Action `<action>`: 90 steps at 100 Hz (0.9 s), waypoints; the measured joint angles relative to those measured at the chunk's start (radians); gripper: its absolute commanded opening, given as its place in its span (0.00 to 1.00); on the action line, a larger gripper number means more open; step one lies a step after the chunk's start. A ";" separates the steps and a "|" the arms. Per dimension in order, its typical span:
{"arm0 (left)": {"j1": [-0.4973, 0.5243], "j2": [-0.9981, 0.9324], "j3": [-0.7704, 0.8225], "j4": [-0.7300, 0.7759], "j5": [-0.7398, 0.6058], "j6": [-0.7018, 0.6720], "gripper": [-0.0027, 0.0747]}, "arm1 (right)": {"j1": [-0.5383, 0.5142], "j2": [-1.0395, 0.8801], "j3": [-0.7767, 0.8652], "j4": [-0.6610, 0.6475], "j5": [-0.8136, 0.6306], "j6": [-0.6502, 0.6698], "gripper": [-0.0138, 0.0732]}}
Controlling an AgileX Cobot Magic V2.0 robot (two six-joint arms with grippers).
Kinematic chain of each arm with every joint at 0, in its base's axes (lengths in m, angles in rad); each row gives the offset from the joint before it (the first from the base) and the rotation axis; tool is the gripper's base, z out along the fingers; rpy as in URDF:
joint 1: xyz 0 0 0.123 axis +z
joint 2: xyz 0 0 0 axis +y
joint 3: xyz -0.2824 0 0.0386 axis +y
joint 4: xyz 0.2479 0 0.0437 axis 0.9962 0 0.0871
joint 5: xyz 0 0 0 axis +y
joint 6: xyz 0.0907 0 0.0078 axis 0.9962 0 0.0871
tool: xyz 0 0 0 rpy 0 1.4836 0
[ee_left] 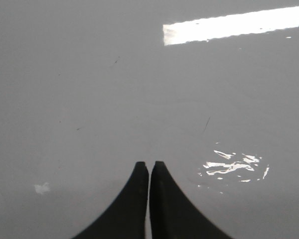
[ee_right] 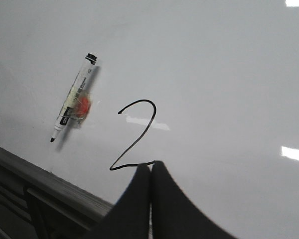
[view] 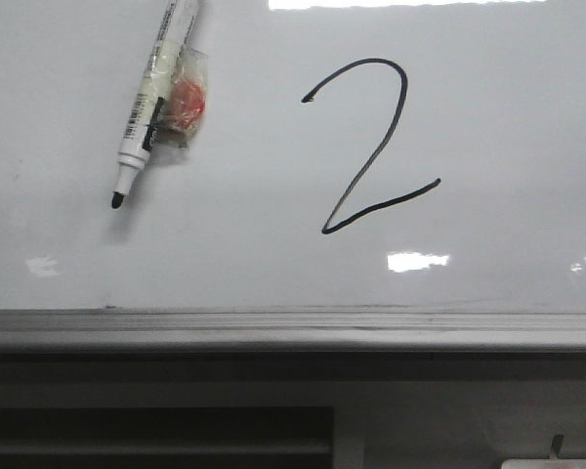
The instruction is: Write number 2 on whiteboard
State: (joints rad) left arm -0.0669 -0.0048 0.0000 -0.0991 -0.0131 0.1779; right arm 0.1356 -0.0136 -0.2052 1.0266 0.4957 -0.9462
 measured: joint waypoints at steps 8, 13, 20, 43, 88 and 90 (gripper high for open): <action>0.002 0.000 0.000 0.002 0.003 -0.008 0.01 | 0.000 0.000 0.000 0.000 0.000 0.000 0.08; 0.000 0.000 0.000 0.004 0.003 -0.010 0.01 | 0.000 0.000 0.000 0.000 0.000 0.000 0.08; -0.002 0.000 0.000 0.005 0.003 -0.012 0.01 | 0.000 0.000 0.000 0.000 0.000 0.000 0.08; -0.004 0.000 0.000 0.001 0.033 -0.012 0.01 | 0.000 0.000 0.000 0.000 0.000 0.000 0.08; -0.004 0.000 0.000 0.001 0.043 -0.014 0.01 | 0.000 0.000 0.000 0.000 0.000 0.000 0.08; -0.004 0.000 0.000 0.001 0.043 -0.014 0.01 | 0.000 0.000 0.000 0.000 0.000 0.000 0.08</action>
State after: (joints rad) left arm -0.0710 -0.0048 0.0000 -0.0979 0.0304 0.1639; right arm 0.1356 -0.0136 -0.2052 1.0266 0.4957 -0.9462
